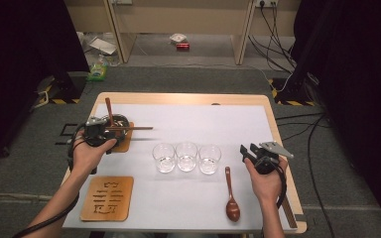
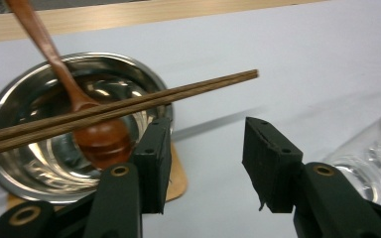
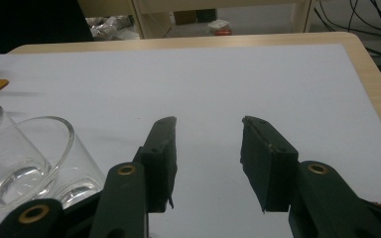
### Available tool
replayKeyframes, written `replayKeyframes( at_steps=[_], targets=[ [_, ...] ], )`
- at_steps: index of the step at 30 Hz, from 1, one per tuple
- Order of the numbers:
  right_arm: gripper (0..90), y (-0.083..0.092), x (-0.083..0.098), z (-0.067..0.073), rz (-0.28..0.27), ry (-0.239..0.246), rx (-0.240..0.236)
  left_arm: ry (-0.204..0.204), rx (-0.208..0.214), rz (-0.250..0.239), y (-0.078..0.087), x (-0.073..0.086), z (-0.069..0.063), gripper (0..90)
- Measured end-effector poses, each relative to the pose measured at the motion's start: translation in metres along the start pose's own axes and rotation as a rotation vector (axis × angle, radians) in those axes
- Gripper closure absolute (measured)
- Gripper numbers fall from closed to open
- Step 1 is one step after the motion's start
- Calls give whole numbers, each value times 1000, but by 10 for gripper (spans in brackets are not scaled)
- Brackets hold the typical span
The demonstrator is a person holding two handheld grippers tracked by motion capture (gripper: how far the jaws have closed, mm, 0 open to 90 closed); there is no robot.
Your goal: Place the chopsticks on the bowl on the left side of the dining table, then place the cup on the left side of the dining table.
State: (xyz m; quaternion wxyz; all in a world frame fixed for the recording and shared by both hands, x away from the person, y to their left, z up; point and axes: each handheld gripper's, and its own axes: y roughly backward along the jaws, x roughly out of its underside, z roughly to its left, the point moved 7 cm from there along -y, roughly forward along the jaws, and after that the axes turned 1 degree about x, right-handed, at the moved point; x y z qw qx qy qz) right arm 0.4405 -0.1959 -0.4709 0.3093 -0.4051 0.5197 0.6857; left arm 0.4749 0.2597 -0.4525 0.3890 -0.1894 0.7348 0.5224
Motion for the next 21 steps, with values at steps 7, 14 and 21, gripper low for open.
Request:
replayKeyframes(
  at_steps=[7, 14, 21],
  targets=[
    [578, 2, -1, 0, -4, -4, -1, -20, 44, -9, -3, -4, -23, 518],
    [577, 2, 0, -1, -12, -11, -4, -42, 74, 1, -11, -8, -41, 510],
    [577, 3, -1, -4, -6, -8, 7, -35, 90, 11, -18, -7, -48, 508]
  ],
)
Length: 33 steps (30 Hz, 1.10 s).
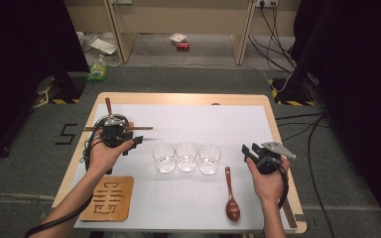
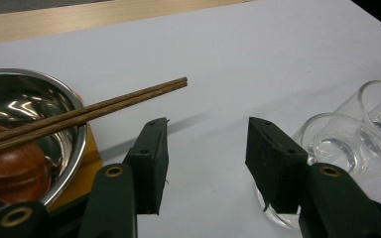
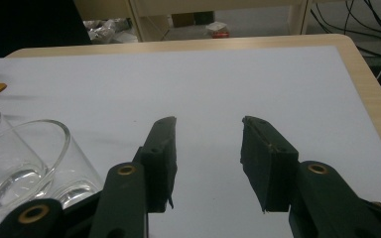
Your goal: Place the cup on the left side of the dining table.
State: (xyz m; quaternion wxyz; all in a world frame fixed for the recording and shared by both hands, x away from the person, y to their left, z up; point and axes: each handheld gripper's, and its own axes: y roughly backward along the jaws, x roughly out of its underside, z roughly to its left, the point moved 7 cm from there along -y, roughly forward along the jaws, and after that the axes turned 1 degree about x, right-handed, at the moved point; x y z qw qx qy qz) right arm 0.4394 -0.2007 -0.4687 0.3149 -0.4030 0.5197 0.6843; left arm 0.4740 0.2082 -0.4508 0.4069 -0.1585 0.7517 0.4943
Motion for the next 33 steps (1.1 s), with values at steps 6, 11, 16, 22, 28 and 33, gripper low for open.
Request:
replayKeyframes(
  at_steps=[6, 11, 16, 22, 28, 33],
  targets=[
    [576, -1, 0, -4, -7, -11, -4, -9, 42, 10, -7, -2, -12, 504],
    [574, -1, 1, -5, 2, -16, -2, -24, 81, 34, -17, -2, -24, 499],
    [571, 0, 0, -5, -7, -13, -1, 13, 128, 41, -23, 2, -34, 499],
    [571, 3, -4, -1, -10, -3, -1, 5, 141, 69, -29, 8, -43, 504],
    [571, 4, -3, -2, -10, -7, -1, -27, 140, 107, -43, 11, -53, 559],
    [571, 5, -3, -3, -12, -11, 5, -42, 130, 151, -50, 16, -53, 645]
  ],
)
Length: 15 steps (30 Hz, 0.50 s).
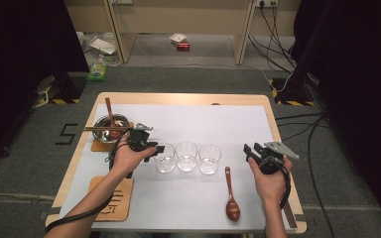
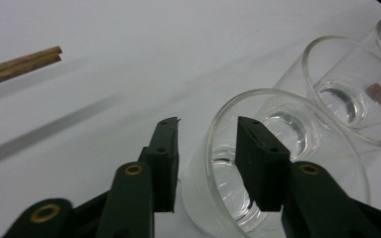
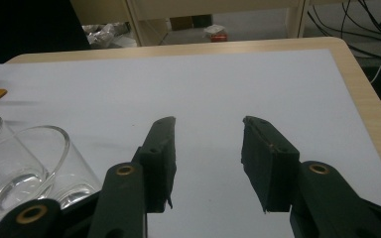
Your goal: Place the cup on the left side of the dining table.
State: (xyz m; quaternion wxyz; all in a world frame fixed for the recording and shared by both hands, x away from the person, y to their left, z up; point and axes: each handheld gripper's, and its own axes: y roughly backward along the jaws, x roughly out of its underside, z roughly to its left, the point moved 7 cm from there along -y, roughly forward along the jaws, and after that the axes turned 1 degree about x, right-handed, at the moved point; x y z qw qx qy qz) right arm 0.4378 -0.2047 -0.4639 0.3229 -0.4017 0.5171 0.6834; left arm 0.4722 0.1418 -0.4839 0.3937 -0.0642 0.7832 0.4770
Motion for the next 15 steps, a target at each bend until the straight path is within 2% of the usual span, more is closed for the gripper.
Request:
replayKeyframes(
  at_steps=[2, 5, 9, 11, 12, 13, 15],
  targets=[
    [570, 0, 0, 0, 3, 2, 3, -9, 1, 20, -3, 2, 0, 665],
    [570, 0, 1, 1, 4, 2, 0, -21, 1, 41, -6, 5, 0, 749],
    [570, 0, 1, 1, 4, 2, -2, -40, -10, 45, -6, 5, 0, 777],
    [570, 0, 1, 1, 4, 3, -5, -66, -26, 52, -3, 5, 0, 794],
    [570, 0, 1, 1, 4, 3, -5, -66, -26, 52, -3, 5, 0, 804],
    [570, 0, 1, 1, 4, 3, -5, -66, -43, 34, -2, 6, 0, 806],
    [570, 0, 1, 1, 2, 3, -3, -58, -40, 18, 0, 7, 1, 808]
  ],
)
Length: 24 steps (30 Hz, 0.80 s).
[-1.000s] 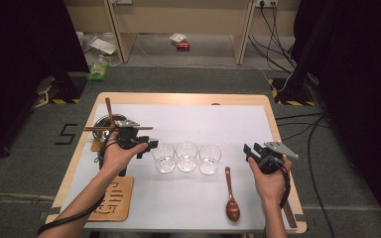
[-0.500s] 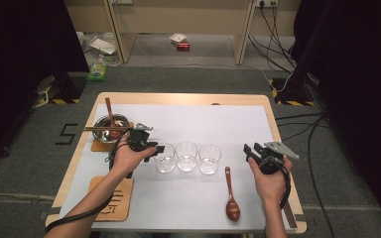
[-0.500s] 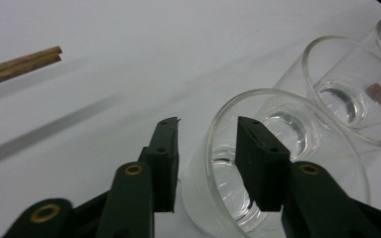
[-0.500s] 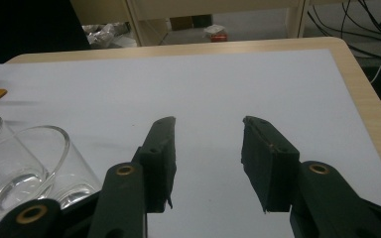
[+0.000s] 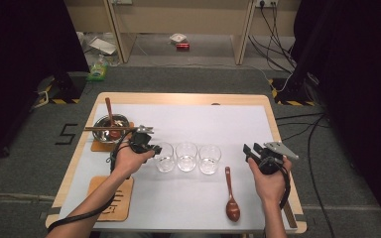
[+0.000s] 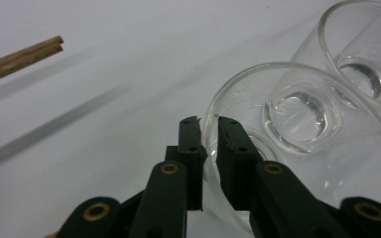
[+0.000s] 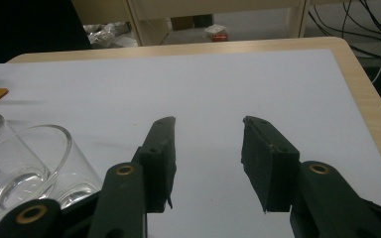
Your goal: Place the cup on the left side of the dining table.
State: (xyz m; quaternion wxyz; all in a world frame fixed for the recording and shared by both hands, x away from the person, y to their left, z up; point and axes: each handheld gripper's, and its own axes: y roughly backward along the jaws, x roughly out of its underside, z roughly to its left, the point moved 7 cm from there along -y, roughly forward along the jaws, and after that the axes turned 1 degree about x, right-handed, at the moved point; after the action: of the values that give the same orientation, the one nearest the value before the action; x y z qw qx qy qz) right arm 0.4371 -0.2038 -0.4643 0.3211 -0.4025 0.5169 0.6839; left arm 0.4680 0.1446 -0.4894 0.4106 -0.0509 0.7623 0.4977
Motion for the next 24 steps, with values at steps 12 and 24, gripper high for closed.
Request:
replayKeyframes(
  at_steps=[12, 24],
  targets=[
    [570, 0, 0, 0, 1, 0, 1, 14, -13, -80, 34, -1, 14, 812],
    [570, -1, 0, 3, 4, 7, -2, 48, -68, -96, 61, 6, 44, 814]
  ],
)
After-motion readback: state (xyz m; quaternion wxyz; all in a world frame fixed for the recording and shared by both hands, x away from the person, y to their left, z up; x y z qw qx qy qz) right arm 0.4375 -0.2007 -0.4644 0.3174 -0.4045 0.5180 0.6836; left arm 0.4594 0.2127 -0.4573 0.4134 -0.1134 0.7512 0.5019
